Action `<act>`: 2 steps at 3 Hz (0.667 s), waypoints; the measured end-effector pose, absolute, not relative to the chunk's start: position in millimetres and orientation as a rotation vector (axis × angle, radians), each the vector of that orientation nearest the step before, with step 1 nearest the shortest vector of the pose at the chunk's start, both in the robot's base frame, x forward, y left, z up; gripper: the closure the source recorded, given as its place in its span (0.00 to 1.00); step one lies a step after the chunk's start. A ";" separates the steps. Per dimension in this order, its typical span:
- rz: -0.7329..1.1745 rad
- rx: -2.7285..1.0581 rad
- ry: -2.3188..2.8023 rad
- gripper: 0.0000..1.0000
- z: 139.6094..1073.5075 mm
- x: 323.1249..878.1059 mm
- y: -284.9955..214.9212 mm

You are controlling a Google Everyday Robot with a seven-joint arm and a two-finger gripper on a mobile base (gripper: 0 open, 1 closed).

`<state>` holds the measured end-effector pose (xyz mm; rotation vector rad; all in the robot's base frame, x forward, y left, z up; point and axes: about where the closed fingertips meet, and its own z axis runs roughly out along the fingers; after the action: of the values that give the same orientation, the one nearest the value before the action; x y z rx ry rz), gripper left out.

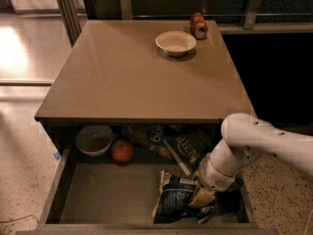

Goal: Place blue chip bag into top drawer

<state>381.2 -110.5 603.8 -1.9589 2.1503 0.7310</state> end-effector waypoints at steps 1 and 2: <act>0.731 -1.959 2.150 0.97 603.8 381.1 -110.5; 0.731 -1.959 2.150 0.66 603.8 381.1 -110.5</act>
Offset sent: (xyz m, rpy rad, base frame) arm 0.0000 0.0000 0.0000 0.0000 0.0000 0.0000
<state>381.1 -110.5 603.8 -1.9590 2.1503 0.7310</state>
